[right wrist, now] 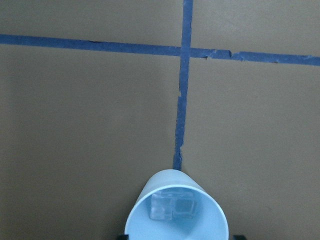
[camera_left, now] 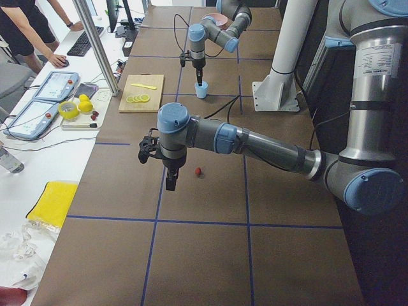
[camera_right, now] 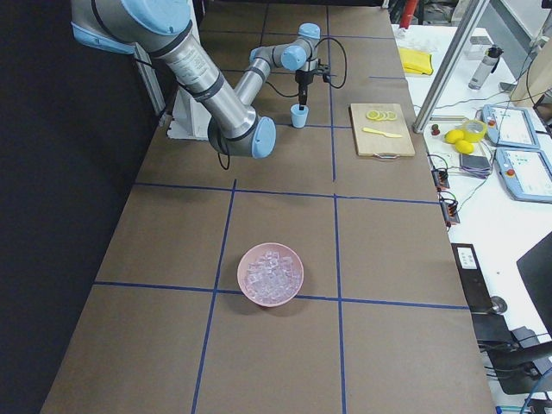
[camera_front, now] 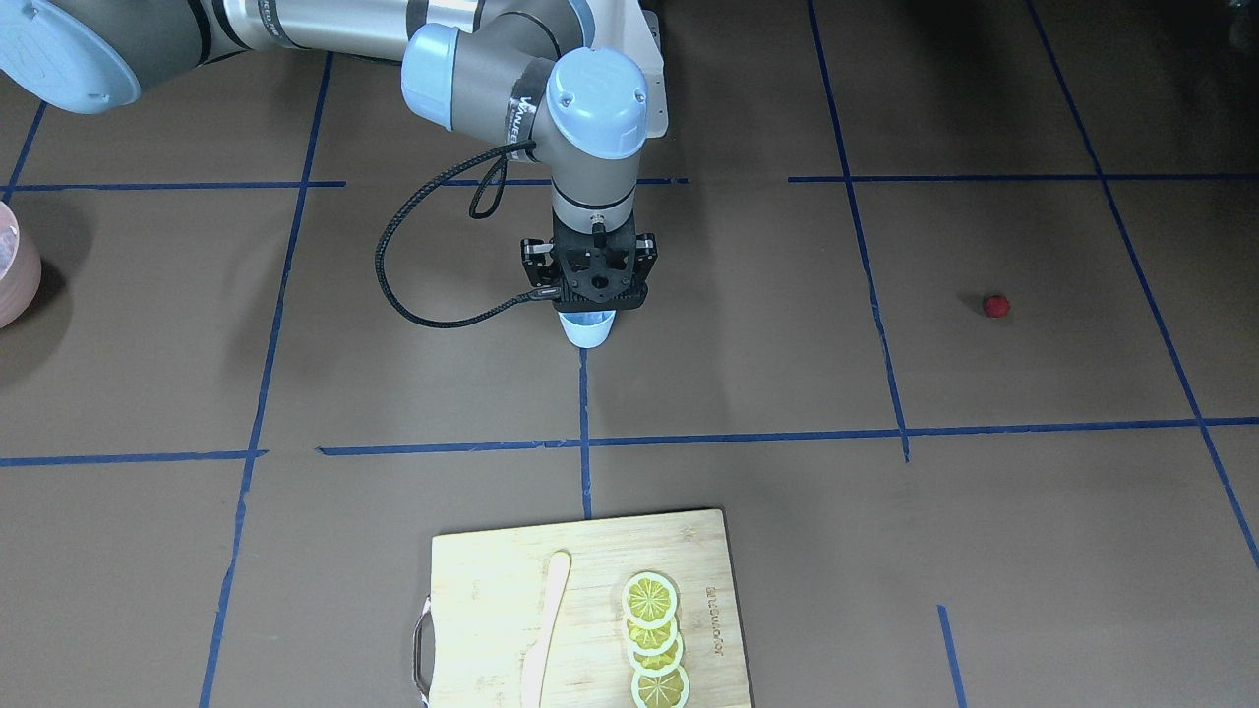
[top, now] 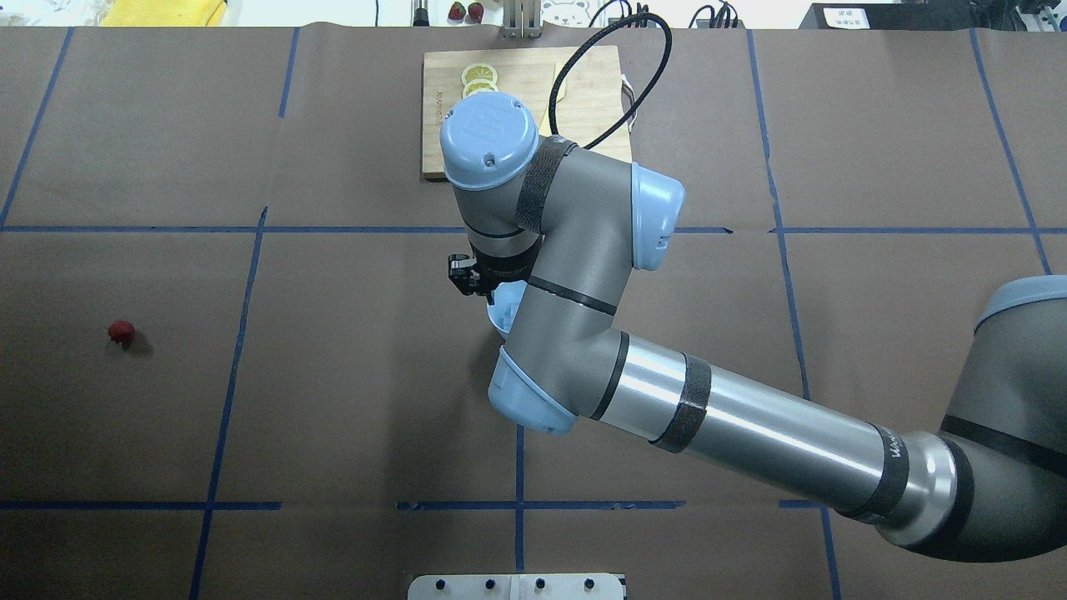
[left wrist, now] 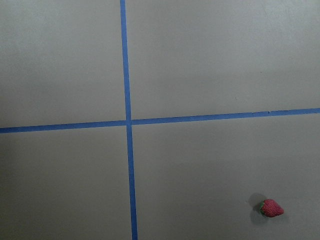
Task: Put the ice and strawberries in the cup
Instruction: 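Lower the right gripper into the blue cup and release the ice cube, then withdraw the right gripper up and away from the cup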
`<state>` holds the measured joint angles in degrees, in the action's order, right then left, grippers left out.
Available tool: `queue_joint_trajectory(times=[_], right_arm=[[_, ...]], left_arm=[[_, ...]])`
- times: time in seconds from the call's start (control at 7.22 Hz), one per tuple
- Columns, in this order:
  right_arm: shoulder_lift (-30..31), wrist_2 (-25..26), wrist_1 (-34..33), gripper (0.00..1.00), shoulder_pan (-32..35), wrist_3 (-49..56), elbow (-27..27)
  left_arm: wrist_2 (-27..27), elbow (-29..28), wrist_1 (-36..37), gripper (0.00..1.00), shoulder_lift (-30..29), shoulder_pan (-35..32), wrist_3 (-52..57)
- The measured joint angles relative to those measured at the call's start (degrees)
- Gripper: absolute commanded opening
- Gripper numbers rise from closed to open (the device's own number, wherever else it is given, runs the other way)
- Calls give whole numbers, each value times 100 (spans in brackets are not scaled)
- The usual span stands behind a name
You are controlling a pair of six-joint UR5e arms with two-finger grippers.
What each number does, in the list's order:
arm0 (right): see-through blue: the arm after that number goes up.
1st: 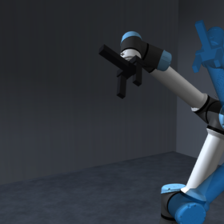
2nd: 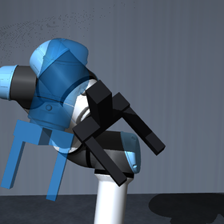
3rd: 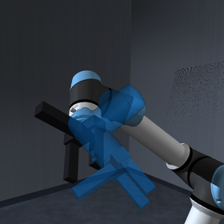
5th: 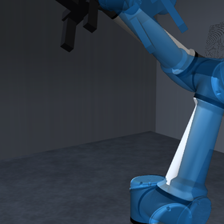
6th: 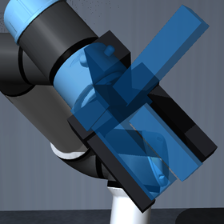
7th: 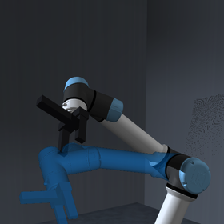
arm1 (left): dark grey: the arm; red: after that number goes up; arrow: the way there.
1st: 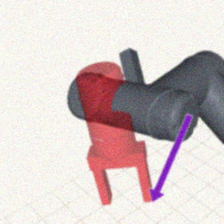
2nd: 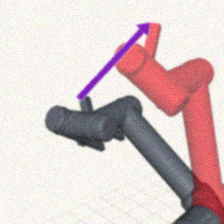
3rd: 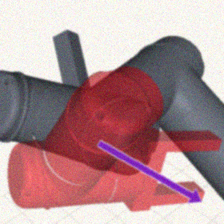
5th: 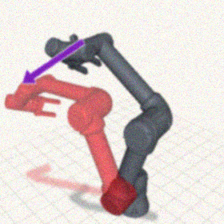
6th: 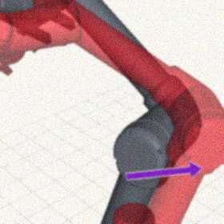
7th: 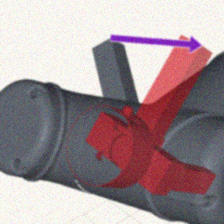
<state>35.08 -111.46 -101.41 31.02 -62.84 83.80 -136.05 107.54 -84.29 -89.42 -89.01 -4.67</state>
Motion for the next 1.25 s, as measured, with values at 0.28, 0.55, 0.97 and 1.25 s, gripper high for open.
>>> queue_joint_trajectory(times=[0.28, 0.55, 0.97, 1.25], right_arm=[[494, -45, -20, 100, 296, 33, 752], [1161, -174, -264, 100, 885, 438, 1762], [1892, -734, -530, 100, 2117, 1829, 2520], [2466, -1100, -518, 100, 2833, 2902, 2697]], left_arm=[[10, 14, -6, 100, -33, 261, -258], [73, 40, -309, 100, -8, 723, -865], [420, 6, -1782, 100, 300, 1583, -2514], [994, -211, -2942, 100, 525, 2312, -3716]])
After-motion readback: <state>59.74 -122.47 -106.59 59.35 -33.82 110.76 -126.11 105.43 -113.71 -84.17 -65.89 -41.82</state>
